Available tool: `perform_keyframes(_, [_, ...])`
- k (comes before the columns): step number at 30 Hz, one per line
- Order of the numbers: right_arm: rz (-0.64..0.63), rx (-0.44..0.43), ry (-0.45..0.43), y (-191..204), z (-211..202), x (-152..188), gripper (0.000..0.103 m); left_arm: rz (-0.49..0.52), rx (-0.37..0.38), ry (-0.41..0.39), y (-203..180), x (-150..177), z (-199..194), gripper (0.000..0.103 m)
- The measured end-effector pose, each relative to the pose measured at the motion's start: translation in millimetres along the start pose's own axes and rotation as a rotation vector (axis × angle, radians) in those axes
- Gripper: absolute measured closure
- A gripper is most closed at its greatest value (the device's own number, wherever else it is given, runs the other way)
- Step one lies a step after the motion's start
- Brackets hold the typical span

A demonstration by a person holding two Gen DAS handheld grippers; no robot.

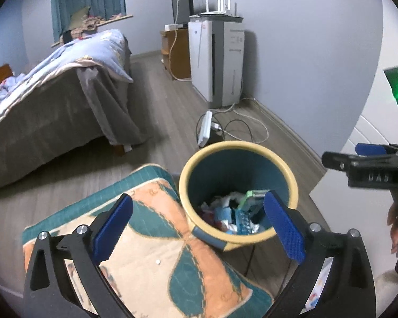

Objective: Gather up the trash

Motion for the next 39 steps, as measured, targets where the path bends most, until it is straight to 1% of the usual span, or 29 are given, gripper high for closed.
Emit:
perform_keyframes(3, [-0.037, -0.008, 0.019, 3, -3, 11, 0.006, -0.048, -0.016, 0.025, 9, 10, -8, 0.005])
perform_keyframes(5, [-0.065, -0.013, 0.027, 7, -2, 14, 0.006, -0.079, -0.01, 0.047, 14, 17, -9, 0.005])
perform_keyframes(6, [-0.074, -0.015, 0.021, 9, -1, 13, 0.006, -0.08, -0.01, 0.057, 16, 19, -6, 0.005])
perform_keyframes(9, [-0.107, -0.014, -0.005, 15, 2, 9, 0.006, -0.047, -0.072, 0.047, 25, 20, 1, 0.005])
perform_keyframes(12, [-0.133, 0.01, -0.024, 19, 6, 5, 0.006, -0.035, -0.073, 0.028, 27, 15, 10, 0.005])
perform_keyframes(14, [-0.12, 0.002, -0.026, 20, 8, 4, 0.006, -0.017, -0.081, 0.016, 26, 13, 14, 0.005])
perform_keyframes(15, [-0.109, -0.002, -0.026, 20, 10, 4, 0.006, -0.017, -0.08, 0.016, 25, 14, 16, 0.005])
perform_keyframes(18, [-0.079, 0.005, -0.019, 17, 12, 5, 0.006, -0.032, -0.04, 0.03, 20, 15, 20, 0.005])
perform_keyframes(21, [-0.068, 0.016, -0.009, 14, 14, 7, 0.006, -0.008, -0.044, 0.037, 18, 16, 21, 0.005])
perform_keyframes(26, [-0.071, 0.035, 0.0, 11, 15, 10, 0.006, -0.032, -0.025, 0.039, 20, 15, 20, 0.005])
perform_keyframes(39, [-0.085, 0.04, -0.004, 13, 14, 8, 0.006, -0.035, -0.026, 0.036, 19, 14, 19, 0.005])
Point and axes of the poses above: each gripper's, at about its wrist camera, not at the fingertips, and z roughly the way its jaws point, y to its left, x to its underside, the point moved 6 cm from there along z, roughly the way its jaws point, and after that the axes turned 12 degrees about -y, right-handed, at the moved point
